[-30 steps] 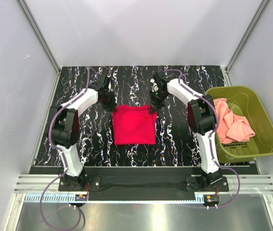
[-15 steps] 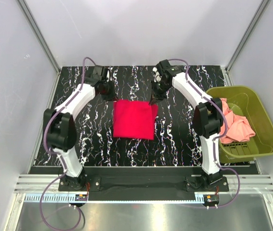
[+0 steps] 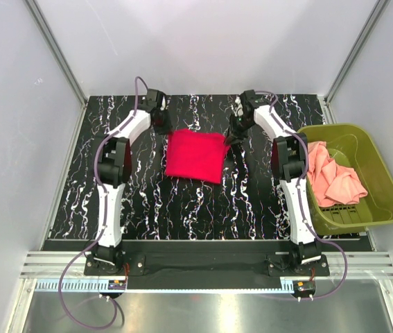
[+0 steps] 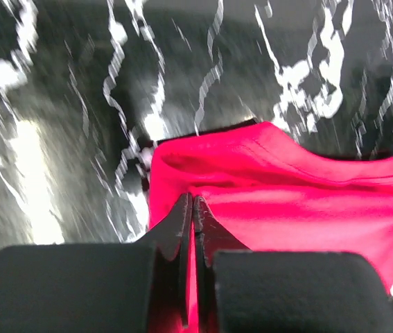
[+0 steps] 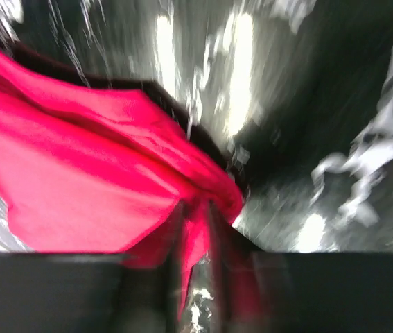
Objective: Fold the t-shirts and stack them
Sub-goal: Fold the tshirt
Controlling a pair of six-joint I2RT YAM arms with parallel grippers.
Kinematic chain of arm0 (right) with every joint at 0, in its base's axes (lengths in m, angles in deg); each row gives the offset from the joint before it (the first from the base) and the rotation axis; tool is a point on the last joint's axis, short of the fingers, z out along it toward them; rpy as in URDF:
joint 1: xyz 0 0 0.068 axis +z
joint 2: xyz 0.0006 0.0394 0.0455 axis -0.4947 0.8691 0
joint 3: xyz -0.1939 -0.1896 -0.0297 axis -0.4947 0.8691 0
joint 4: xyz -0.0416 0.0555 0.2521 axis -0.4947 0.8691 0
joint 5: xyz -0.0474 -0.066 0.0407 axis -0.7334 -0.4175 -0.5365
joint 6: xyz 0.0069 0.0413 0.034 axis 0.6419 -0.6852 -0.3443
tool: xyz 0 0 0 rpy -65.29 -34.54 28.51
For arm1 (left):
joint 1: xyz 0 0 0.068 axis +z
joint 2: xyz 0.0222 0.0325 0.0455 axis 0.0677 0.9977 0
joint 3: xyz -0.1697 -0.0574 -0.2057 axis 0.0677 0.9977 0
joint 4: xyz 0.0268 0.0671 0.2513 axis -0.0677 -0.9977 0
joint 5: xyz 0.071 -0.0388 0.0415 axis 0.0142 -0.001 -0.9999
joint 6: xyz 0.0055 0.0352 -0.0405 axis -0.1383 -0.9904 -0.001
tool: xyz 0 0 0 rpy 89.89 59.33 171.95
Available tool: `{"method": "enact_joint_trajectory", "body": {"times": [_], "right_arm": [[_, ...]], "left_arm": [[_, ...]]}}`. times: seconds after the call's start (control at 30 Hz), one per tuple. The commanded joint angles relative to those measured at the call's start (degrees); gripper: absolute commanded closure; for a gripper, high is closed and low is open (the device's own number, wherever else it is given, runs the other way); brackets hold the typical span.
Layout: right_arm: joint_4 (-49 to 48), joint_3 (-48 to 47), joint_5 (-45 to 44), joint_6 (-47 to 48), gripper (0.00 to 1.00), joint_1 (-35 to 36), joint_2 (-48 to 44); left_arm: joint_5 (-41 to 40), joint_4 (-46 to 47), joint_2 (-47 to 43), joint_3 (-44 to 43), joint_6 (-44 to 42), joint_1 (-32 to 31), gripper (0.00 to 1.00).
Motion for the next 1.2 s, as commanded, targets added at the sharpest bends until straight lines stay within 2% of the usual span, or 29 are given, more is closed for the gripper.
{"method": "enact_joint_trajectory", "body": {"times": [0.0,0.03,0.07,0.1,0.13,0.2,0.23,0.33,0.4,0.47,0.53,0.57,0.7,0.77,0.8,0.83,0.9,0.93,1.03,1.17], "right_arm": [[1.23,-10.73,0.97,0.38,0.68,-1.49,2.17],[3.0,-15.71,0.97,0.2,0.64,-1.67,4.54],[4.5,-17.24,0.62,0.11,0.56,-1.93,5.17],[6.77,-18.21,-1.38,0.2,0.53,-2.02,5.26],[7.14,-17.96,-2.01,0.29,0.52,-2.11,4.13],[6.45,-15.95,-2.54,0.73,0.5,-2.11,1.94],[6.18,-14.2,-3.24,0.64,0.45,-2.11,-0.34],[8.1,-14.61,-5.53,0.73,0.35,-2.11,-2.55],[11.18,-15.32,-5.36,0.73,0.35,-2.02,-2.91],[12.15,-13.75,-4.14,0.12,0.35,-1.84,-4.4],[11.2,-8.33,-3.42,-0.24,0.35,-1.14,-7.55],[9.45,-6.03,-3.34,-0.67,0.35,-0.79,-8.96],[6.8,3.47,-2.19,-1.99,0.34,0.44,-14.85],[7.41,7.34,-2.54,-1.91,0.33,1.49,-17.93],[7.93,8.22,-3.59,-1.65,0.32,2.02,-18.98],[8.72,9.45,-4.73,-1.47,0.32,2.37,-21.0],[11.53,10.77,-8.23,-1.29,0.3,3.43,-23.38],[12.41,12.52,-9.47,-1.47,0.29,3.6,-25.91],[14.09,19.44,-12.03,-2.35,0.28,4.31,-33.46],[13.04,29.4,-12.3,-3.23,0.29,4.48,-43.24]], "left_arm": [[-5.55,0.44,2.34,-9.49,-2.01,2.15,0.79],[-5.64,-3.57,3.92,-12.4,-2.01,2.51,0.7],[-6.51,-6.13,5.16,-15.04,-2.44,2.69,0.69],[-7.3,-7.81,5.69,-16.89,-2.71,2.86,0.66],[-7.74,-8.52,4.74,-16.65,-3.06,2.95,0.58],[-9.4,-4.78,-1.9,-12.28,-3.59,2.95,0.44],[-9.07,-3.45,-4.65,-7.38,-3.85,2.95,0.39],[-7.15,-2.9,-11.52,-2.09,-3.16,2.69,0.39],[-2.33,-2.03,-15.2,1.09,-2.89,1.9,0.38],[2.6,-0.63,-17.32,6.79,-1.93,0.94,0.43],[9.26,4.28,-20.91,12.06,-0.26,0.06,0.46],[10.87,8.39,-22.15,17.83,0.27,-1.17,0.47],[17.12,13.17,-23.22,25.17,4.4,-4.24,0.46],[14.51,11.96,-22.43,25.01,3.62,-6.44,0.44],[11.88,8.9,-22.17,23.27,2.75,-9.5,0.4],[4.98,7.39,-21.9,22.3,1.95,-11.09,0.37],[-1.04,3.54,-20.68,19.32,1.16,-15.23,0.24],[-7.33,1.77,-19.89,17.91,1.76,-16.37,0.22],[-11.08,-0.88,-17.42,15.26,3.26,-18.49,0.21],[-13.45,-1.67,-16.45,14.29,4.05,-20.6,0.26]]}}
